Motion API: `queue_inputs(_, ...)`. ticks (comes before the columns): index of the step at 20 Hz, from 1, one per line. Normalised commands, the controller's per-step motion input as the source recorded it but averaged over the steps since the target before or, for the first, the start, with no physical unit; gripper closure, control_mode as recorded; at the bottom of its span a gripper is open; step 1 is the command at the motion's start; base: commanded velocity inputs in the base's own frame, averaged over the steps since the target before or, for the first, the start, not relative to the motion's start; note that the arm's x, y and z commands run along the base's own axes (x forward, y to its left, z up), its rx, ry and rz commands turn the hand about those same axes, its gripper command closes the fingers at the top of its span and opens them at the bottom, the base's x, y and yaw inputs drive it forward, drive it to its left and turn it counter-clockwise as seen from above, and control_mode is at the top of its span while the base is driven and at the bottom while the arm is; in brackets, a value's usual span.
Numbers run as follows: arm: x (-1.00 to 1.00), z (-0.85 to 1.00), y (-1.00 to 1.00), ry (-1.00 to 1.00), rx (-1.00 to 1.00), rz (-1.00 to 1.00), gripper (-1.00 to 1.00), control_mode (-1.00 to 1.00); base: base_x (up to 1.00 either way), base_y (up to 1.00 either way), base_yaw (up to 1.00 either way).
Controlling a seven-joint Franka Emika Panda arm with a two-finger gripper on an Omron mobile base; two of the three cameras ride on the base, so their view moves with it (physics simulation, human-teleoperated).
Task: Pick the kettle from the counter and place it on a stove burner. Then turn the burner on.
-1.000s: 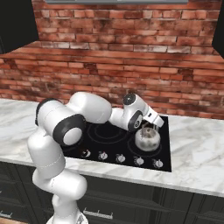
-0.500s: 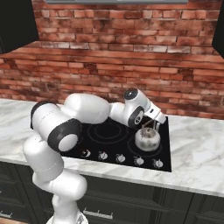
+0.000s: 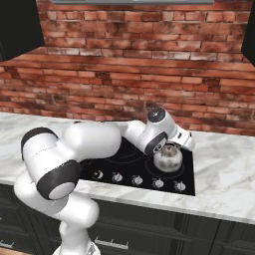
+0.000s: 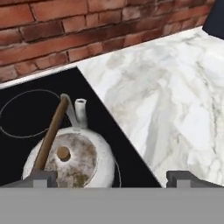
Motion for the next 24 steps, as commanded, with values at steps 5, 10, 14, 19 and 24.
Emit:
queue_inputs(5, -0.60, -0.01, -0.15, 0.23, 0.00, 0.20, -1.00, -1.00, 0.00, 0.00, 0.00)
queue_inputs(10, -0.23, -0.16, 0.00, 0.33, -0.03, 0.23, -1.00, -1.00, 0.00, 0.00, 0.00)
queue_inputs(14, 0.00, -0.16, 0.00, 0.24, -0.04, 0.21, -1.00, -1.00, 0.00, 0.00, 0.00)
queue_inputs(19, -0.13, -0.52, 0.00, 0.07, 0.00, 0.10, -1.00, -1.00, 0.00, 0.00, 0.00)
queue_inputs(24, -0.24, -0.59, 0.00, 0.00, 0.10, 0.07, -1.00, -1.00, 0.00, 0.00, 0.00)
